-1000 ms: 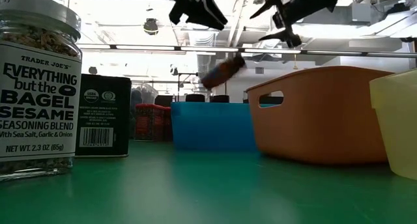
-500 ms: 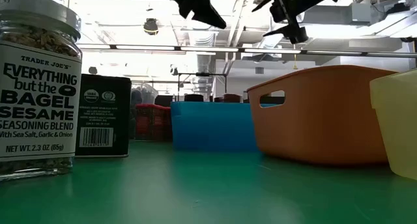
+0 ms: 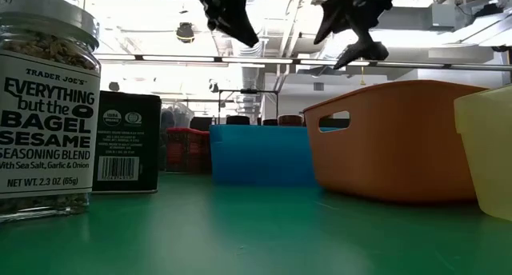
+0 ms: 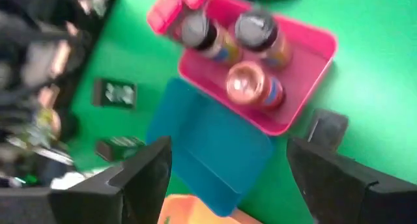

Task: Sort spices by type
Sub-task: Adjust the black seasoning bottle in the pink bin

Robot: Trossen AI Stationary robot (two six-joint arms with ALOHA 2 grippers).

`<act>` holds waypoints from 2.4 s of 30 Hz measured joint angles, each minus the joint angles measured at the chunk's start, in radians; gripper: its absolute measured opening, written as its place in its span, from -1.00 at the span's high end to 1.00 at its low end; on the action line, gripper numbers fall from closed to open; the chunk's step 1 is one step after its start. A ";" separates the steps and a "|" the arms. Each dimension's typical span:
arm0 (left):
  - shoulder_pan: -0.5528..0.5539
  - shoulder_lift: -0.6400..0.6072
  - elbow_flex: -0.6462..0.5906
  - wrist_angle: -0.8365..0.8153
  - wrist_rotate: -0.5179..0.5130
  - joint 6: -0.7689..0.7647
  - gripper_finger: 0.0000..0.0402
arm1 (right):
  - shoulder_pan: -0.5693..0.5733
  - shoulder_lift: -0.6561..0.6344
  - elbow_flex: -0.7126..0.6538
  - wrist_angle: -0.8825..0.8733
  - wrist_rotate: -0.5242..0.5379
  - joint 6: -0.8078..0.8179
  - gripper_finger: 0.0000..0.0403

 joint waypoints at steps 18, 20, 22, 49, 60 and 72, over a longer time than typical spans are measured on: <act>0.001 -0.348 -0.375 0.187 -0.039 -0.387 0.42 | 0.151 0.256 0.107 -0.089 0.305 -0.133 -0.62; 0.001 -0.374 -0.395 0.186 -0.061 -0.441 0.42 | 0.159 0.304 0.166 -0.114 0.313 -0.160 -0.62; 0.001 -0.395 -0.401 0.181 -0.077 -0.470 0.42 | 0.163 0.347 0.225 -0.142 0.314 -0.190 -0.62; 0.002 -0.529 -0.405 -0.033 -0.166 -0.607 -0.30 | 0.142 0.555 0.395 -0.221 0.314 -0.282 -0.62; 0.002 -0.530 -0.405 -0.040 -0.166 -0.650 -0.30 | 0.126 0.556 0.276 -0.150 0.306 -0.284 -0.62; 0.002 -0.529 -0.405 -0.039 -0.159 -0.653 -0.30 | 0.136 0.556 0.240 -0.019 0.305 -0.310 -0.50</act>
